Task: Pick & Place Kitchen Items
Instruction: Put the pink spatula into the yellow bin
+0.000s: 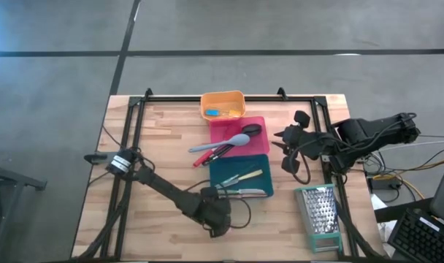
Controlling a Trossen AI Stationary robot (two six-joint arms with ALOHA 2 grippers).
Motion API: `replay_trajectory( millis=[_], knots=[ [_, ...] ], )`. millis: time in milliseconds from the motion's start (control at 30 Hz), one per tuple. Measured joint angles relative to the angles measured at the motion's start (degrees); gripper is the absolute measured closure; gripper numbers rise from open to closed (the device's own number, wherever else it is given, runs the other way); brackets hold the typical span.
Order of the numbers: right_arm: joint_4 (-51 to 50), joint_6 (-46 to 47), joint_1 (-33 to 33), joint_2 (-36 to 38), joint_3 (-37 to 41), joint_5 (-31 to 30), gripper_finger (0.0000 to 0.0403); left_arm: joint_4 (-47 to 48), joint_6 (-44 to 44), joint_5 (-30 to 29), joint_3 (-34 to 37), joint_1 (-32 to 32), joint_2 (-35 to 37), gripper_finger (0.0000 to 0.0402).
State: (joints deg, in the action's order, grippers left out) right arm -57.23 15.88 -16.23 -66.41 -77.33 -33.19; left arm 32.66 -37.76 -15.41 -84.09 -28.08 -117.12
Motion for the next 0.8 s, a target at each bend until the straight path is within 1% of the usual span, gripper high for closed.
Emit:
replay_trajectory(
  millis=[33,167,233,400,567,700,800],
  knots=[
    [0.00,-0.01,0.00,0.00,0.12,0.00,0.0290,0.58,-1.03,0.33,-0.03,0.01,0.00,0.0197],
    [-0.04,-0.02,0.00,0.01,0.66,0.00,0.0299,-0.35,-2.52,6.81,-0.60,-0.85,0.02,0.0197],
    [-0.02,-0.02,0.00,0.01,0.87,0.02,0.0304,-0.48,-3.57,7.27,-1.75,-1.91,0.08,0.0197],
    [-0.05,-0.02,0.00,0.00,1.46,0.04,0.0314,-0.72,-7.71,5.08,-3.64,-3.68,0.15,0.0197],
    [-0.08,-0.02,0.00,0.00,1.50,0.04,0.0321,-1.43,-10.51,-1.10,-3.87,-4.78,0.09,0.0197],
    [-0.21,-0.01,0.00,0.02,1.50,0.04,0.0323,-3.76,-12.30,-1.58,-3.87,-4.76,-1.46,0.0197],
    [-0.43,0.20,0.00,0.02,1.50,0.04,0.0316,-6.83,-11.34,0.01,-4.71,-4.87,-3.28,0.0197]
  ],
)
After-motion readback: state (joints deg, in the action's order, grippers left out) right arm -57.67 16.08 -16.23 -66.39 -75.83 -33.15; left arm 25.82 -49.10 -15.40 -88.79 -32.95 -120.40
